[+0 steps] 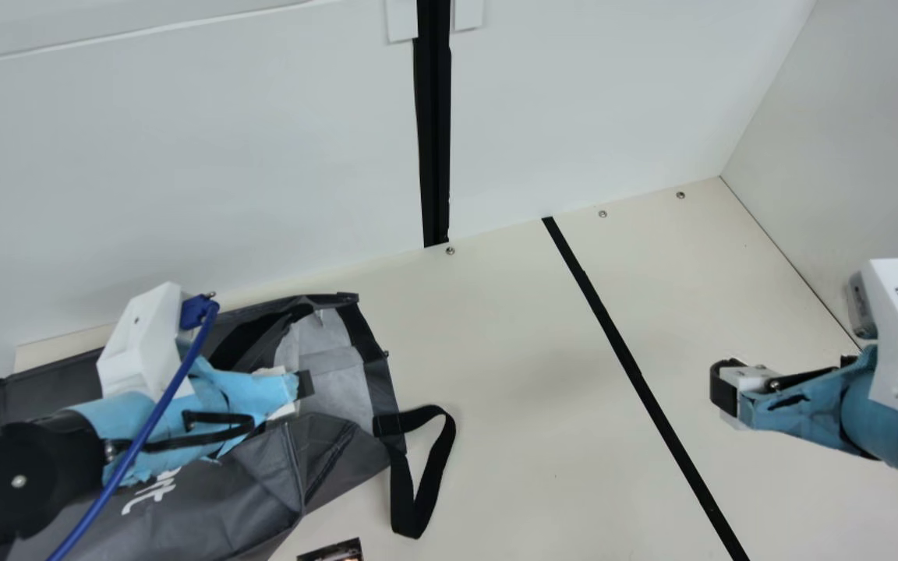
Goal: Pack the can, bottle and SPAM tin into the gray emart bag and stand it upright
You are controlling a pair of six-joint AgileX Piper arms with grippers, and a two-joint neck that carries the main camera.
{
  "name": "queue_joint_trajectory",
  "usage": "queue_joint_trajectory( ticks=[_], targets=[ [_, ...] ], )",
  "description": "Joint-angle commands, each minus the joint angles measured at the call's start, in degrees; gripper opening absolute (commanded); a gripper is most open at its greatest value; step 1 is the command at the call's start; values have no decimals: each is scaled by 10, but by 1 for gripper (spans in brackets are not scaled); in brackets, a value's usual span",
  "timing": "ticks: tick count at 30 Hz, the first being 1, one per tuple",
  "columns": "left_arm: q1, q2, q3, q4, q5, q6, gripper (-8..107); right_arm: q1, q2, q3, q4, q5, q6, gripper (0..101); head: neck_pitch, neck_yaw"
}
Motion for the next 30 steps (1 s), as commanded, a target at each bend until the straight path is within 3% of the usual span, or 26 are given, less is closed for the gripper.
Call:
queue_joint_trajectory(
  ticks=[1,16,30],
  targets=[
    [0,0,0,0,0,0,-8,-11,10,5,24,-8,-36,95,-12,0],
    [0,0,0,0,0,0,-8,-70,97,29,161,-53,-235,95,-12,0],
    [0,0,0,0,0,0,-8,-64,180,52,285,-69,-431,95,-12,0]
  ],
)
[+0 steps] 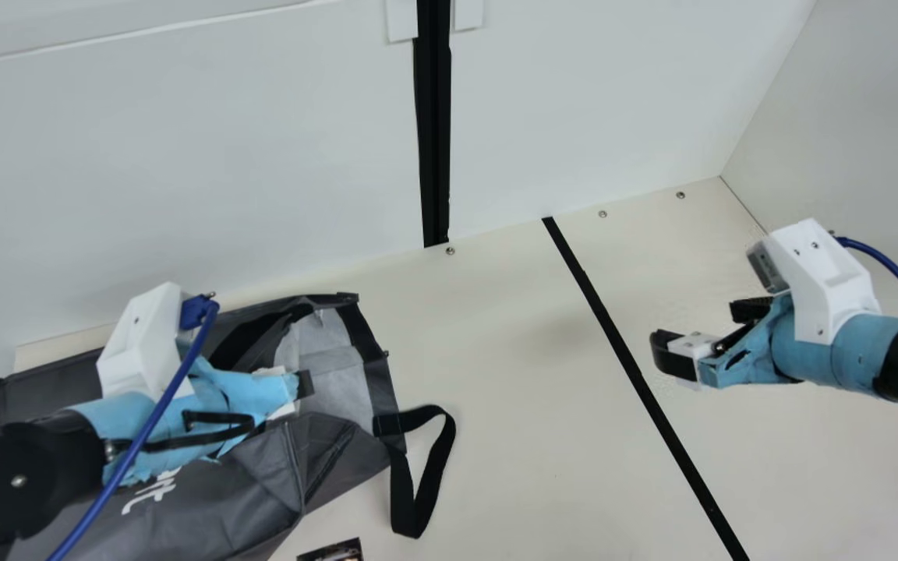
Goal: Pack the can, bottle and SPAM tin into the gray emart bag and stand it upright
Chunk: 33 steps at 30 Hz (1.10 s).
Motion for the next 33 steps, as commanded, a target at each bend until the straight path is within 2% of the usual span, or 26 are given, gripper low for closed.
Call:
queue_joint_trajectory(
  ticks=[1,14,33],
  targets=[
    [0,0,0,0,0,0,-8,2,10,3,23,7,-47,95,-13,0],
    [0,0,0,0,0,0,-8,50,77,30,83,2,-162,95,-13,0],
    [0,0,0,0,0,0,-8,156,175,41,124,-30,-231,95,-13,0]
  ],
)
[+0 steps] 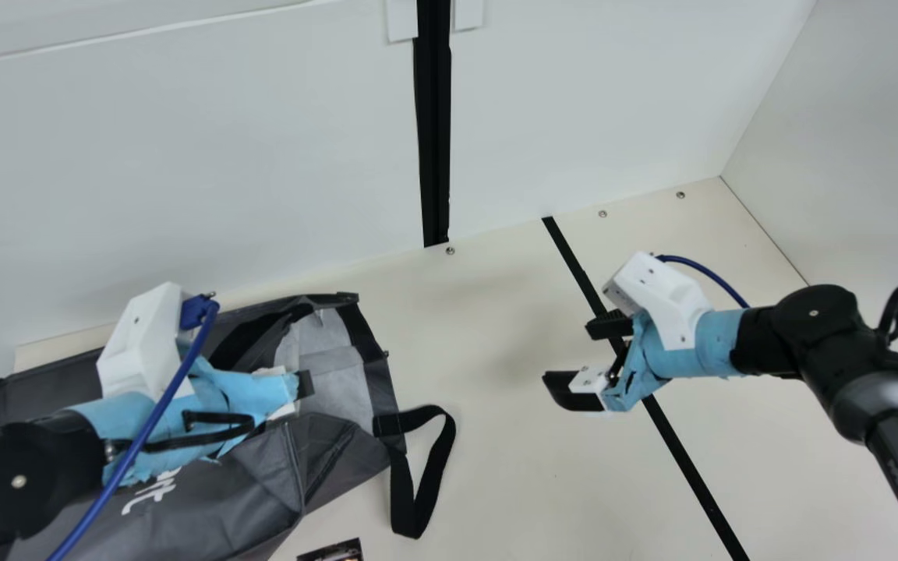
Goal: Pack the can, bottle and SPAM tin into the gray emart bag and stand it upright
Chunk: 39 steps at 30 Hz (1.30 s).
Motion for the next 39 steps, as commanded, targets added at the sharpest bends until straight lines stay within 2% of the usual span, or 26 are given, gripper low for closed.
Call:
queue_joint_trajectory(
  ticks=[1,13,39],
  targets=[
    [0,0,0,0,0,0,-8,11,12,-1,3,-1,-5,95,-12,-1],
    [0,0,0,0,0,0,-8,75,86,-25,41,-5,-33,95,-12,-1],
    [0,0,0,0,0,0,-8,203,249,-154,114,6,-41,95,-12,-1]
  ],
)
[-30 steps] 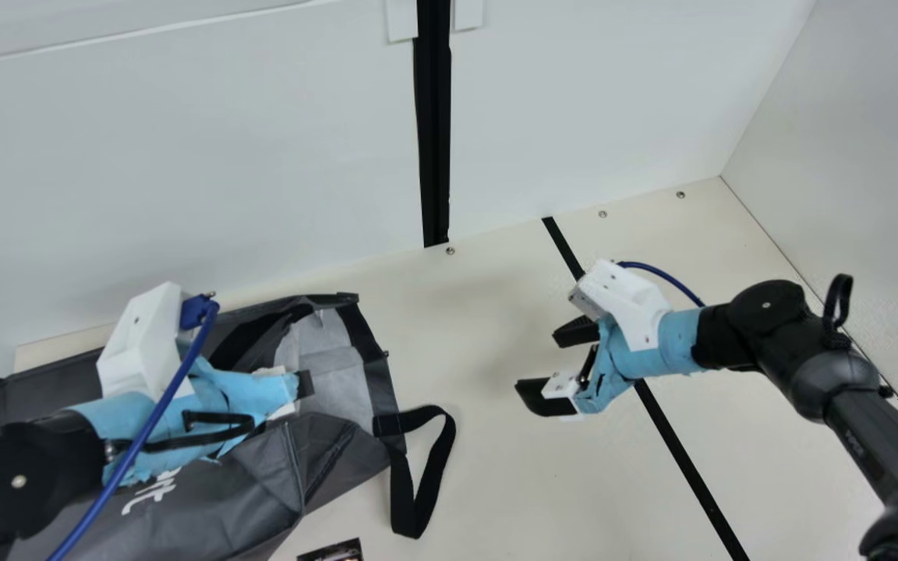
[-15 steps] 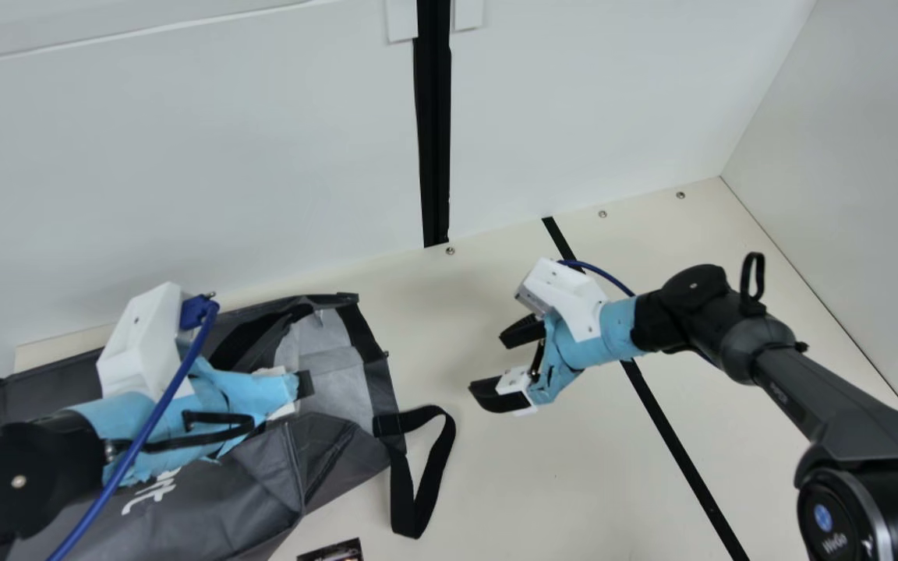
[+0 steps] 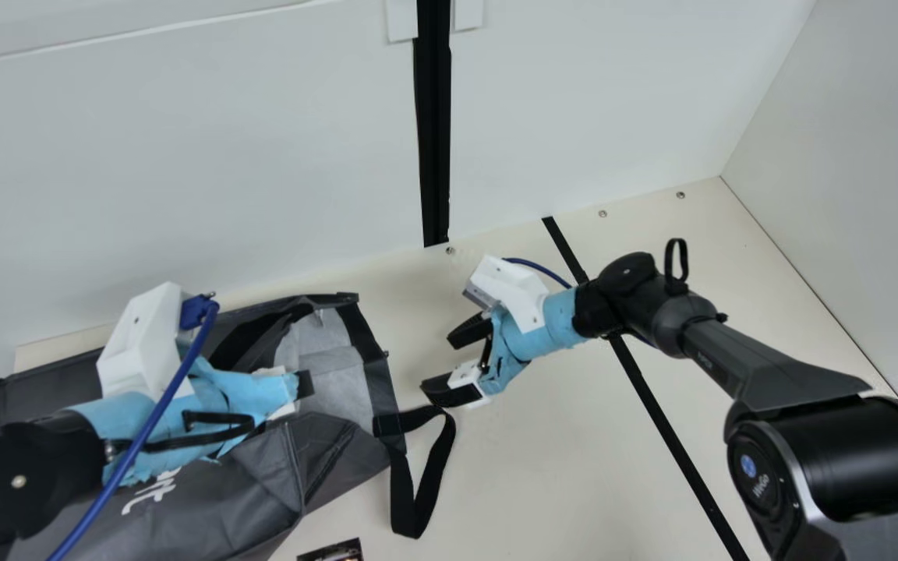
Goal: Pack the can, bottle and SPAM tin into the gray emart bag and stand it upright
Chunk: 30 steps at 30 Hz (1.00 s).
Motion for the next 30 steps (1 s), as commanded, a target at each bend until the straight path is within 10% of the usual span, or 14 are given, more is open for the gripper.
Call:
queue_joint_trajectory(
  ticks=[1,30],
  targets=[
    [0,0,0,0,0,0,-8,9,8,-6,3,-1,0,95,-13,-1],
    [0,0,0,0,0,0,-8,127,79,-72,35,14,-3,95,-13,-1]
  ],
)
